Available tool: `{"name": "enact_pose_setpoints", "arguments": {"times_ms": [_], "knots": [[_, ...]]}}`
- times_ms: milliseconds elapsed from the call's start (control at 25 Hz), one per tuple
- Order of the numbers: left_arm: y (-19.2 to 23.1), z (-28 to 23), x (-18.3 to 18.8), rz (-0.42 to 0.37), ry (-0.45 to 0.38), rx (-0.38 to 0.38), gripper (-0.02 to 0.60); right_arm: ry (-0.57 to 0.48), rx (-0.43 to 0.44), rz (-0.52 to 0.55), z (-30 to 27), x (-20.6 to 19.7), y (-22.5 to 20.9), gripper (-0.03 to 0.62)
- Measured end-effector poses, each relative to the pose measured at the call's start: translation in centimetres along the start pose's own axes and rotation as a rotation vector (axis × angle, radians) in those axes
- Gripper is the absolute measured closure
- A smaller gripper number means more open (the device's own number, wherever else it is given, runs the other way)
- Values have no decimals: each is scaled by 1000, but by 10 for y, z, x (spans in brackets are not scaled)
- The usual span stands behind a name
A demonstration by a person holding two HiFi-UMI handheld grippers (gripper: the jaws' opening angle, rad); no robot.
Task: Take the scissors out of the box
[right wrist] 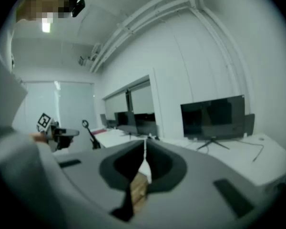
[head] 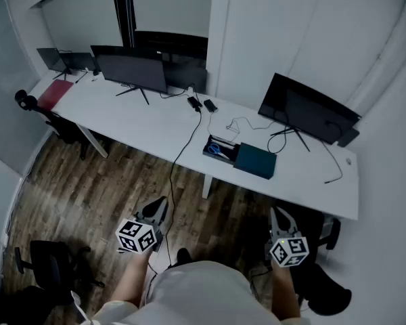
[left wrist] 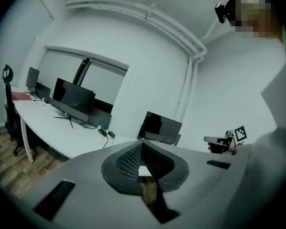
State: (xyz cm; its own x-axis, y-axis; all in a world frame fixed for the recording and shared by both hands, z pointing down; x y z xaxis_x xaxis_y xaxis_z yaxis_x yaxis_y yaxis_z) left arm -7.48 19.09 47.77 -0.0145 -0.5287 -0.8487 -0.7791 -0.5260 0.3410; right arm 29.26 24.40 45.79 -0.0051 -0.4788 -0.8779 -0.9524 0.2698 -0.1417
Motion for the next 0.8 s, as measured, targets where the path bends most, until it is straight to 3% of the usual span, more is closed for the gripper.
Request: {"name": "enact_pose_setpoints", "arguments": {"times_ms": [800], "knots": [[25, -2, -9, -30, 73, -76, 551, -16, -26, -41, -15, -4, 27, 560]]}}
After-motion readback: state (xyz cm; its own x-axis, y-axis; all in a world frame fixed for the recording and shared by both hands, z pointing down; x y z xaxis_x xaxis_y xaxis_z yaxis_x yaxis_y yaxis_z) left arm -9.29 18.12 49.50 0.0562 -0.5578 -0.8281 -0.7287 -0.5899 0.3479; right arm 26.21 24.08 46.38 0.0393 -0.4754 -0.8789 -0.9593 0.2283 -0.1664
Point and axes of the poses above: the fingertips, and each gripper's own axes: z backward along the fingers, y to its left, x out of its top, the point moved 2 cm from there along z, backward along the fingers, and after that the axes turned 14 degrees about y, right-handed, at the moved point
